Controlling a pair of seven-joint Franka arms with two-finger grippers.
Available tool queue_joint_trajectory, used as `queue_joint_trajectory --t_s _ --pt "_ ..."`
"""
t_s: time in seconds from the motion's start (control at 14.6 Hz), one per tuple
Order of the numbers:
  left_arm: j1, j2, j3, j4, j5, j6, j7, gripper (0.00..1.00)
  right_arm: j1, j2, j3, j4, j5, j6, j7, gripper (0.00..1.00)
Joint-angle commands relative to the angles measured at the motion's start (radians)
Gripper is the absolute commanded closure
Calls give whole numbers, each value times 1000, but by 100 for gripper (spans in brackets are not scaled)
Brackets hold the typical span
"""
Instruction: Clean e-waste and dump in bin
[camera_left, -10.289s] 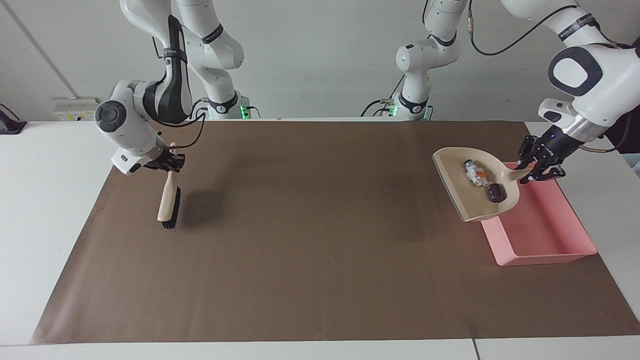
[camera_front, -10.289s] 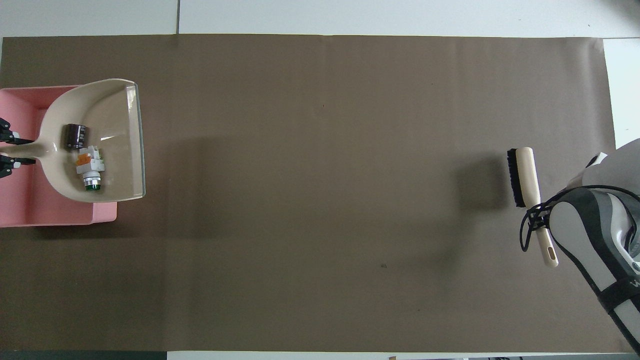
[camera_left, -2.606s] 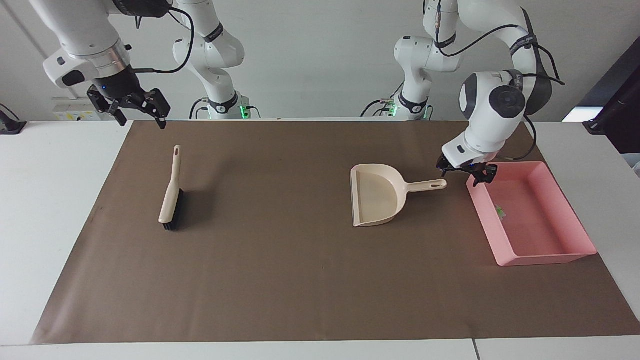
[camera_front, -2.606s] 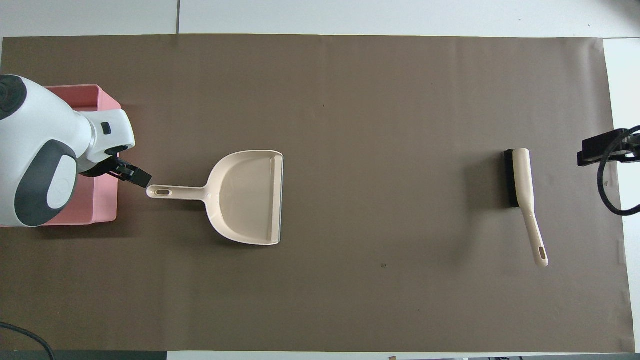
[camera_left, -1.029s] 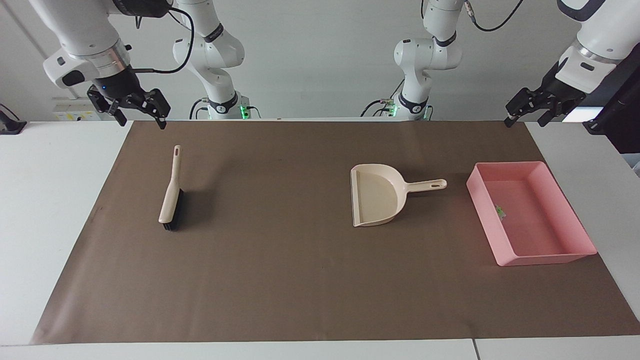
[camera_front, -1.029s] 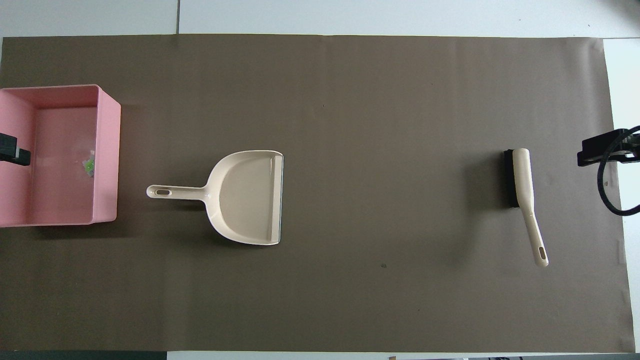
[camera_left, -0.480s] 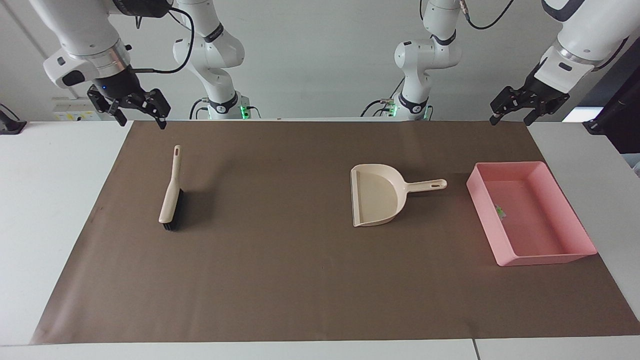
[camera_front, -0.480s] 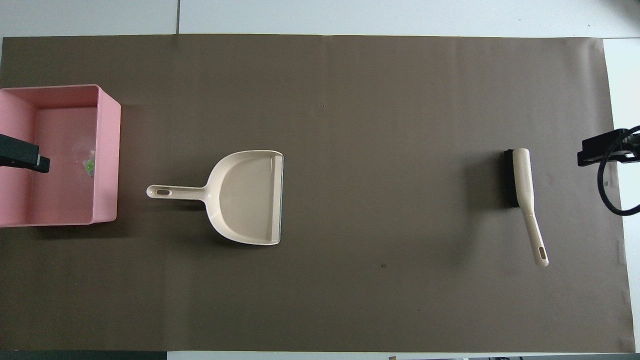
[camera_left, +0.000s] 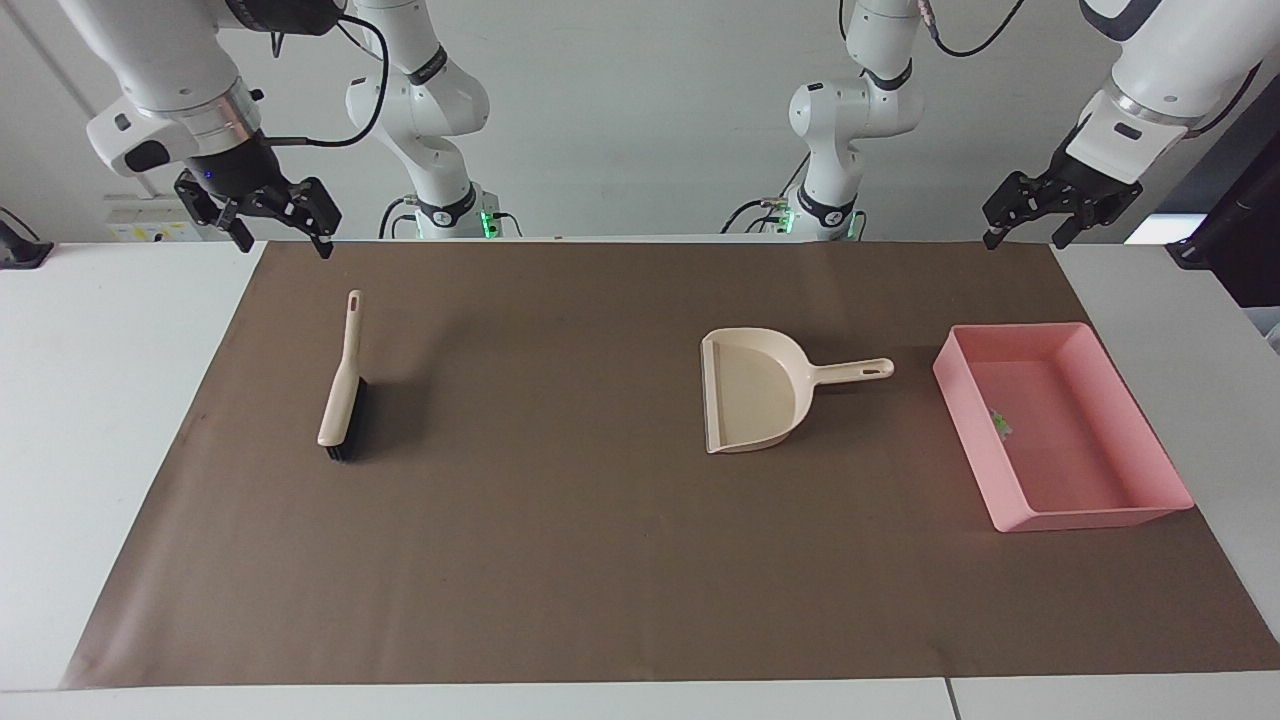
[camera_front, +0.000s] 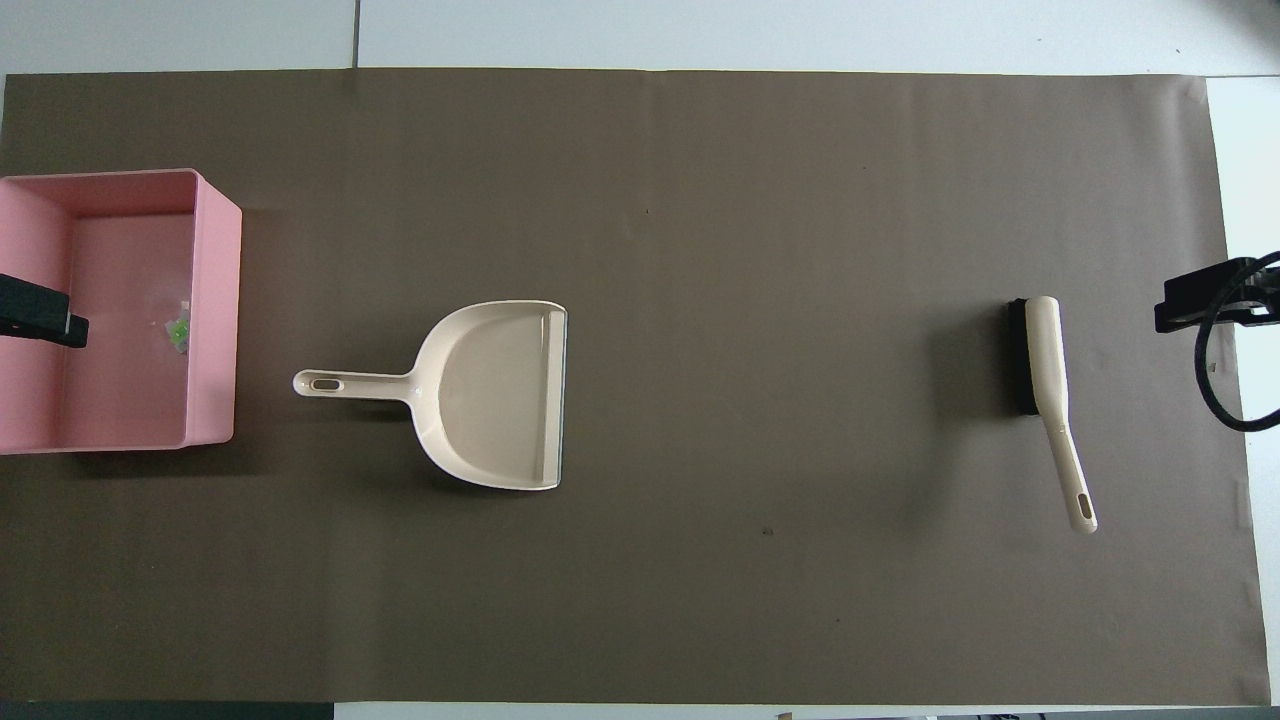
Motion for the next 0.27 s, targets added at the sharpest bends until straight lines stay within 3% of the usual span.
queue_joint_trajectory --t_s 0.0,0.21 --pt "18 -29 -18 -31 18 19 3 4 -3 -15 2 -17 0 7 -15 1" --pt "19 -29 -18 -31 17 19 -6 4 -1 -15 2 -17 0 7 -15 1"
